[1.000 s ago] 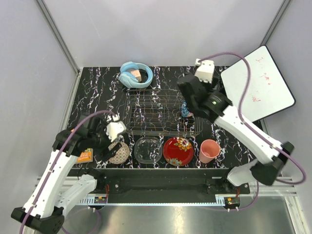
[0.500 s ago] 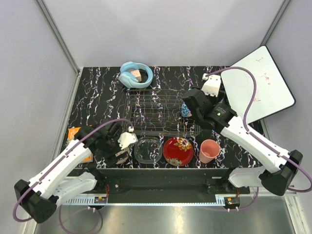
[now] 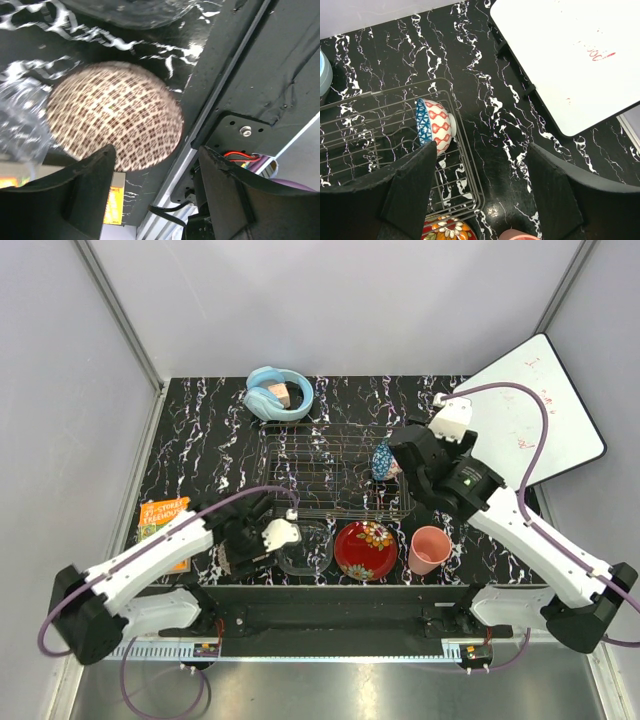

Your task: Load the mixed dishes into the dish rack

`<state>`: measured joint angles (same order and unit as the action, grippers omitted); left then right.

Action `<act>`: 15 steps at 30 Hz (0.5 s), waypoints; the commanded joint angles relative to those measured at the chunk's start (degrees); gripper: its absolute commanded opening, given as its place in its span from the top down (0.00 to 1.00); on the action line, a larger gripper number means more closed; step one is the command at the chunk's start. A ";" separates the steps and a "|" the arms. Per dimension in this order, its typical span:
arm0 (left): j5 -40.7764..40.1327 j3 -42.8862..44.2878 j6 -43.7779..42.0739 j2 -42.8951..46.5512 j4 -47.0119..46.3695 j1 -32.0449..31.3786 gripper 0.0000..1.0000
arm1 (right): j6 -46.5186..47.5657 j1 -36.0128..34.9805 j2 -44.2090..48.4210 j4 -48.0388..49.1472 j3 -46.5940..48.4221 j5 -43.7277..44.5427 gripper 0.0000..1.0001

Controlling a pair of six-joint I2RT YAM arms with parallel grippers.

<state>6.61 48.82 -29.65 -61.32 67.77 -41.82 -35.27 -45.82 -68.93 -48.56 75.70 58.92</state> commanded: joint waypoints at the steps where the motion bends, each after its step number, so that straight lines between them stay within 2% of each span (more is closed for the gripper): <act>1: 2.62 1.19 3.44 -6.94 -1.24 -2.73 0.31 | -1.82 0.29 3.00 -2.15 2.34 2.08 0.20; 4: 2.44 1.37 5.12 -10.39 -1.50 -4.32 0.31 | -2.09 0.30 4.06 -3.47 2.52 2.52 0.19; 9: 1.57 1.37 6.09 -9.96 -3.60 -5.90 0.30 | -2.17 0.30 5.20 -4.18 2.35 3.31 0.19; 15: -3.35 -0.12 8.46 -11.19 -7.03 -7.57 0.31 | -2.35 0.56 5.03 -4.53 1.47 3.57 0.18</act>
<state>6.72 48.82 -23.59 -72.38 64.23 -48.25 -36.32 -45.74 -64.51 -52.75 75.77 59.53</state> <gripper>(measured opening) 0.704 0.819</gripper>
